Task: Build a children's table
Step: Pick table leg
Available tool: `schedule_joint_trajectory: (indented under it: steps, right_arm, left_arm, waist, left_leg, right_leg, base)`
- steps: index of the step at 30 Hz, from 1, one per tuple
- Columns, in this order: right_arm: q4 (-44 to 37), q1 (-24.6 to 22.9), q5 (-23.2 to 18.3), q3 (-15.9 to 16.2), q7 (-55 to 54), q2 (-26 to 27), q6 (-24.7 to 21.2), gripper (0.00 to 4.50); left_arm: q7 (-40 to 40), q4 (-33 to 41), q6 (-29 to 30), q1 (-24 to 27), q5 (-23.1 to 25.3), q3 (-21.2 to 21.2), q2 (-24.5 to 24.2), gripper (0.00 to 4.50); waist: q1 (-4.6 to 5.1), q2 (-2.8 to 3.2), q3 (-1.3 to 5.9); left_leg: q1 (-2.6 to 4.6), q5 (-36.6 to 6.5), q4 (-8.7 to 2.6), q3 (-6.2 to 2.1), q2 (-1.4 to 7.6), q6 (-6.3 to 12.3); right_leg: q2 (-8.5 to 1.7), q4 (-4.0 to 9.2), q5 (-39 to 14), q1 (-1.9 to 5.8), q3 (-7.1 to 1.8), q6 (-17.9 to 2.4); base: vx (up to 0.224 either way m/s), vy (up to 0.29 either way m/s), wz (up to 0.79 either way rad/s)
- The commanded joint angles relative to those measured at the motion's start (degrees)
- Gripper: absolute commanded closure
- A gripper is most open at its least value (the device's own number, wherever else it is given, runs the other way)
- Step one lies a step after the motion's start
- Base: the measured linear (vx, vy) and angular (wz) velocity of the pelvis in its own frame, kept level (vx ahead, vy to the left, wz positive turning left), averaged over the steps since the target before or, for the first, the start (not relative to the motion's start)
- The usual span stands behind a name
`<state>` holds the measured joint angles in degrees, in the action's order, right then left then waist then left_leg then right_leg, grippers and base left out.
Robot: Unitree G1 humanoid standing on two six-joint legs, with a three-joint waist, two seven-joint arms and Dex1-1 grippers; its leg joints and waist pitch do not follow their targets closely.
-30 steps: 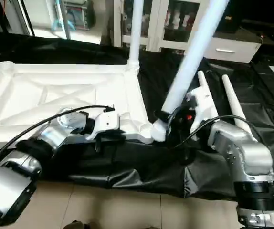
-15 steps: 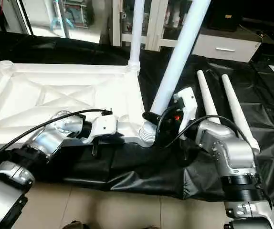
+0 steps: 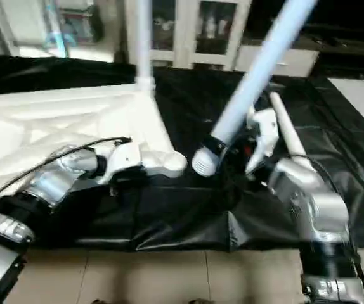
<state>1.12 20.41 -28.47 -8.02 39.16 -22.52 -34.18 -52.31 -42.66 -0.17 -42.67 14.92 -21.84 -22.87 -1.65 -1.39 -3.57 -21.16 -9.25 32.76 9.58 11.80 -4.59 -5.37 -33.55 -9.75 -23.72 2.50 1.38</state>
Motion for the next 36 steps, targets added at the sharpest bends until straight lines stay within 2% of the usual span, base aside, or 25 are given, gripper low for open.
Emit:
schedule_joint_trajectory:
  steps: [1,4,5,8,10,11,12,14,15,18,19,20,21,24,25,26,27,28,30,31,32,33,34,35,36]
  right_arm:
    - [-2.8,0.1,-0.9,-1.7,-1.2,0.0,0.2,2.66]
    - [-3.7,-0.5,-1.1,-2.2,-2.0,0.2,-0.2,2.66]
    - [-4.9,-1.1,-1.4,-2.5,-2.8,0.6,-0.5,2.66]
    - [-6.8,-1.9,-2.0,-2.9,-4.1,1.2,-1.1,2.66]
    - [-7.4,-2.3,-2.3,-2.9,-4.6,1.5,-1.3,2.66]
    - [-7.7,-2.5,-2.3,-2.9,-4.8,1.6,-1.3,2.66]
    - [-8.0,-2.7,-2.4,-2.9,-5.1,1.8,-1.4,2.66]
    - [-8.4,-3.0,-2.6,-3.0,-5.6,1.9,-1.7,2.66]
    - [-8.5,-3.1,-2.6,-3.0,-5.7,1.9,-1.7,2.66]
    - [-10.5,-4.1,-2.1,-3.3,-8.1,2.2,-2.4,2.66]
    - [-10.5,-4.1,-2.1,-3.3,-8.1,2.2,-2.4,2.66]
    - [-12.2,-4.7,-0.5,-3.8,-11.7,2.8,-2.5,2.66]
    - [-12.2,-4.7,-0.5,-3.8,-11.7,2.8,-2.5,2.66]
    - [-16.4,-6.9,4.1,-2.6,-16.9,3.5,-1.2,2.66]
    - [-16.5,-6.9,4.3,-2.5,-17.0,3.5,-1.1,2.66]
    - [-18.0,-8.4,6.9,-1.4,-18.3,4.6,2.6,2.66]
    - [-18.6,-9.5,9.8,0.7,-19.4,4.9,5.4,2.66]
    - [-18.6,-9.5,9.8,0.7,-19.4,4.9,5.4,2.66]
    - [-17.5,-10.0,10.8,1.6,-20.8,5.6,5.9,2.66]
    - [-16.5,-10.3,11.3,2.2,-21.5,6.3,6.5,2.66]
    - [-16.5,-10.3,11.3,2.2,-21.6,6.4,6.6,2.66]
    - [-16.2,-10.4,11.4,2.4,-22.1,6.9,6.8,2.66]
    - [-16.3,-10.4,11.2,2.3,-22.6,7.6,6.7,2.66]
    - [-16.4,-10.4,11.1,2.2,-22.9,7.9,6.5,2.66]
    - [-16.6,-10.9,11.5,2.4,-23.2,8.5,6.9,2.66]
  left_arm:
    - [0.1,-1.4,2.9,3.0,4.3,-2.2,-1.9,4.5]
    - [0.4,0.0,3.1,3.7,4.3,-2.3,-2.1,4.5]
    - [0.6,2.7,3.8,4.7,0.9,0.4,-1.6,3.98]
    - [0.2,9.5,7.3,6.4,-4.8,5.3,-1.1,3.84]
    - [0.0,12.7,9.2,7.1,-6.7,6.9,-1.2,3.61]
    - [1.0,14.2,9.5,7.2,-7.9,8.4,-1.1,3.4]
    - [1.5,16.0,10.3,7.4,-9.1,9.8,-1.1,3.41]
    - [1.1,19.5,11.7,8.0,-11.6,11.9,-1.1,3.31]
    - [1.1,19.9,11.8,8.1,-11.9,12.2,-1.0,3.31]
    - [5.0,27.7,14.6,9.9,-19.4,19.7,1.6,3.31]
    - [5.0,27.7,14.6,9.9,-19.4,19.7,1.6,3.31]
    - [13.5,30.5,13.3,11.3,-21.4,24.9,5.1,3.31]
    - [13.5,30.5,13.3,11.3,-21.4,24.9,5.1,3.31]
    - [25.4,37.7,14.1,16.0,-25.1,32.5,12.3,3.31]
    - [25.7,37.9,14.2,16.1,-25.0,32.6,12.4,3.31]
    - [30.5,40.0,13.2,18.9,-24.0,33.8,15.2,3.31]
    - [34.3,41.8,12.7,22.1,-21.3,33.5,17.4,3.31]
    - [34.3,41.8,12.7,22.1,-21.3,33.5,17.4,3.31]
    - [35.6,43.3,12.5,24.9,-18.8,31.2,18.4,3.31]
    - [36.8,44.4,11.8,26.3,-16.8,29.2,19.1,3.31]
    - [36.8,44.5,11.8,26.3,-16.7,29.2,19.1,3.31]
    - [37.4,45.0,11.8,26.9,-16.4,28.4,19.7,3.31]
    - [38.1,45.4,11.4,27.2,-15.6,27.4,19.8,3.31]
    - [38.7,45.6,11.6,27.3,-15.4,27.1,19.9,3.31]
    - [39.8,45.8,12.2,27.5,-14.7,26.2,20.1,3.31]
  waist:
    - [-0.4,0.39,3.47]
    - [-0.37,0.66,3.59]
    - [-0.46,0.94,3.51]
    - [-0.68,1.04,3.82]
    - [-0.98,1.24,4.14]
    - [-1.1,1.23,4.08]
    - [-1.07,0.84,4.05]
    - [-1.45,1.16,4.35]
    - [-1.72,1.12,4.59]
    - [-2.19,1.12,4.77]
    - [-2.3,1.13,4.71]
    - [-2.35,1.06,4.74]
    - [-2.26,0.87,4.57]
    - [-2.35,0.76,4.42]
    - [-2.28,0.41,4.17]
    - [-2.22,0.61,4.16]
    - [-2.02,0.39,3.99]
    - [-1.9,0.07,3.88]
    - [-1.68,0.3,3.9]
    - [-1.26,0.72,3.4]
    - [-1.46,1.47,3.82]
    - [-0.44,2.17,3.69]
    - [0.2,3.41,3.08]
    - [0.7,3.68,2.79]
    - [1.09,3.57,2.49]
  left_leg:
    - [-0.25,-25.1,-4.93,-0.84,0.45,-2.16]
    - [0.24,-24.2,-4.88,-0.5,0.58,-1.82]
    - [0.37,-24.4,-4.83,-0.41,0.52,-1.77]
    - [0.54,-21.9,-4.61,0.09,0.64,-1.39]
    - [1.17,-19.6,-4.14,0.61,0.73,-0.89]
    - [1.16,-18.9,-4.02,0.81,0.73,-0.56]
    - [0.91,-18.2,-3.99,0.86,0.71,-0.27]
    - [0.63,-14.4,-3.79,0.85,0.68,0.26]
    - [0.49,-10.5,-3.48,0.95,0.61,1.08]
    - [0.39,-8.0,-3.18,1.06,0.61,1.6]
    - [0.43,-8.0,-3.15,1.11,0.62,1.9]
    - [0.44,-8.3,-3.11,1.13,0.54,2.12]
    - [0.19,-9.1,-3.07,1.15,0.55,1.99]
    - [0.21,-11.9,-3.24,1.13,0.69,1.3]
    - [0.07,-12.8,-3.34,1.16,0.66,1.22]
    - [0.17,-14.0,-3.39,1.1,0.72,1.08]
    - [-0.01,-14.5,-3.44,1.12,0.78,0.9]
    - [-0.2,-15.4,-3.52,1.04,0.68,0.79]
    - [-0.01,-16.5,-3.73,0.7,0.67,0.47]
    - [-3.57,-17.4,-5.77,-2.32,0.01,3.66]
    - [-2.37,-18.8,-5.27,-3.26,0.48,3.66]
    - [-1.96,-20.3,-4.94,-5.48,1.54,3.85]
    - [-1.18,-25.0,-6.62,-9.01,3.95,4.4]
    - [-0.82,-27.6,-7.59,-10.97,5.04,5.07]
    - [-0.05,-28.8,-8.22,-14.28,4.95,8.18]
  right_leg:
    - [-2.21,5.11,-28.3,2.65,-0.65,-6.1]
    - [-2.01,5.0,-24.3,2.36,-0.81,-8.0]
    - [-1.92,5.03,-23.8,2.2,-0.85,-8.4]
    - [-1.79,4.44,-18.1,2.27,-1.15,-10.6]
    - [-1.42,4.06,-12.7,1.89,-1.32,-12.7]
    - [-1.3,3.88,-11.4,1.85,-1.35,-13.4]
    - [-1.3,3.82,-10.8,2.03,-1.33,-13.5]
    - [-1.41,3.2,-7.5,2.45,-1.35,-14.1]
    - [-1.26,2.61,-2.8,2.66,-1.34,-14.8]
    - [-1.31,2.06,0.8,2.85,-1.33,-16.1]
    - [-1.24,2.1,1.0,2.78,-1.26,-16.5]
    - [-1.18,2.19,0.3,2.81,-1.21,-16.3]
    - [-1.13,2.21,-0.6,2.91,-1.24,-15.9]
    - [-1.37,3.01,-8.1,2.82,-1.24,-13.6]
    - [-1.18,3.43,-10.7,2.59,-1.25,-12.0]
    - [-1.19,3.74,-13.6,2.28,-1.24,-10.2]
    - [-1.09,3.99,-14.4,2.17,-1.25,-9.5]
    - [-1.09,4.36,-17.0,2.2,-1.12,-7.8]
    - [-0.61,4.59,-19.8,1.78,-0.97,-5.7]
    - [-1.07,3.45,-19.1,4.26,2.35,-4.8]
    - [-1.2,3.83,-18.1,3.75,2.93,-5.2]
    - [-0.64,3.3,-11.7,3.46,3.75,-9.1]
    - [0.84,1.01,-8.9,2.94,4.82,-12.9]
    - [1.39,-0.89,-8.7,2.51,5.05,-14.4]
    - [1.8,-4.05,-11.1,1.69,4.2,-17.2]
  base:
    - [-0.02,0.018,-0.2]
    - [0.0,0.0,0.0]
    - [0.0,0.0,0.0]
    - [0.0,0.0,0.0]
    - [0.0,0.0,0.0]
    - [0.0,0.0,0.0]
    - [0.06,-0.022,0.1]
    - [0.0,0.0,0.0]
    - [0.0,0.0,0.0]
    - [0.0,0.0,0.0]
    - [0.0,0.0,0.0]
    - [0.0,0.0,0.0]
    - [0.0,0.0,0.0]
    - [0.0,0.0,0.0]
    - [0.0,0.0,0.0]
    - [0.0,0.0,0.0]
    - [0.0,0.0,0.0]
    - [0.0,0.0,0.0]
    - [0.0,0.0,0.0]
    - [-0.062,-0.027,0.11]
    - [-0.017,-0.056,0.44]
    - [-0.017,-0.056,0.44]
    - [0.024,-0.071,0.63]
    - [-0.009,-0.102,0.56]
    - [-0.009,-0.102,0.56]
